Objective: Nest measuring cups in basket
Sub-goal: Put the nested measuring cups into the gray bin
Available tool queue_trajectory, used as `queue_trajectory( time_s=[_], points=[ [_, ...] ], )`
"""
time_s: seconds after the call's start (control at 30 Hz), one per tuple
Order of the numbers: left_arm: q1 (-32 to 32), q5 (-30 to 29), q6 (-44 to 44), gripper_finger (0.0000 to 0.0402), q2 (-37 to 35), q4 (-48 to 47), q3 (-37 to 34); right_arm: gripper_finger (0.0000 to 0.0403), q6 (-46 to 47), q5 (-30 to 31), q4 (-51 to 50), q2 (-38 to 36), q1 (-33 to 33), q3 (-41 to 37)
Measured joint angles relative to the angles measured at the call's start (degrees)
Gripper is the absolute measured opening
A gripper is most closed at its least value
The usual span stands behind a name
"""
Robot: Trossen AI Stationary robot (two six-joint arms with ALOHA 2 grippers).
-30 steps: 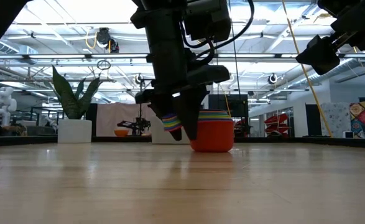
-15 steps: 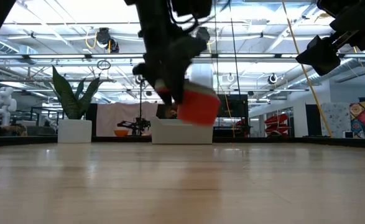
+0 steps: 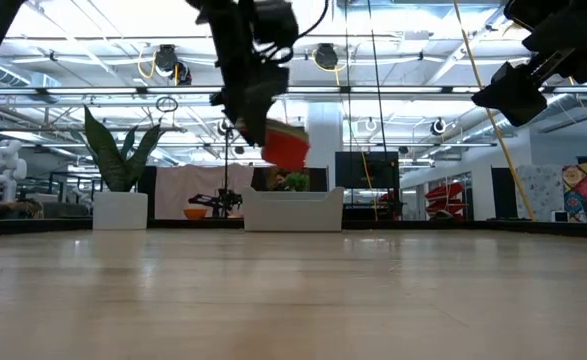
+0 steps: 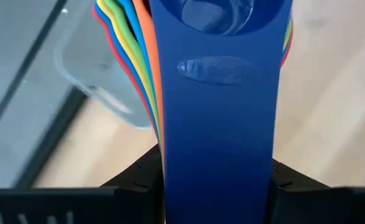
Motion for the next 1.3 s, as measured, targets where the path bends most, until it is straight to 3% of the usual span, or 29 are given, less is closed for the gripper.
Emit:
queue_trajectory(
  time_s=[0.2,0.47,1.3],
  points=[
    [6.4,3.3,10.6,0.0141,-0.1,4.9,0.0,0.0313,0.4,1.5,1.0,4.3,-0.1,0.0],
    [8.4,8.1,18.2,0.0141,0.5,12.4,0.0,0.0313,0.4,2.5,5.0,7.5,-2.0,0.0],
    [15.2,15.1,27.5,0.0140,7.3,20.0,0.0,0.0313,5.1,4.5,7.7,7.4,-2.6,0.0]
  ],
)
